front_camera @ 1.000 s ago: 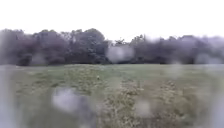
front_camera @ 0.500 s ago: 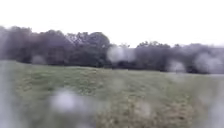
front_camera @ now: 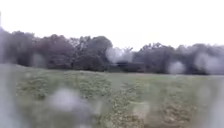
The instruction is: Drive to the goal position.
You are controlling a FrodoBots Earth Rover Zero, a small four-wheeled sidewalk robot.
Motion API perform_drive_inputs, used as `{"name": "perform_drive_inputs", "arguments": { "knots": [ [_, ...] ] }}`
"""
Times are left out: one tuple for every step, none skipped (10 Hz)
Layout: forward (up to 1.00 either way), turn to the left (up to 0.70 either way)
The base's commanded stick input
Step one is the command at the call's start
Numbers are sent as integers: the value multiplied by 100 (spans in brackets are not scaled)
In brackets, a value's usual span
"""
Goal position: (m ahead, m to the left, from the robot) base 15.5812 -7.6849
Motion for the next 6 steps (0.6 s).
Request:
{"name": "perform_drive_inputs", "arguments": {
  "knots": [
    [85, -34],
    [85, -25],
    [85, -12],
    [85, -2],
    [85, 0],
    [85, 0]
  ]
}}
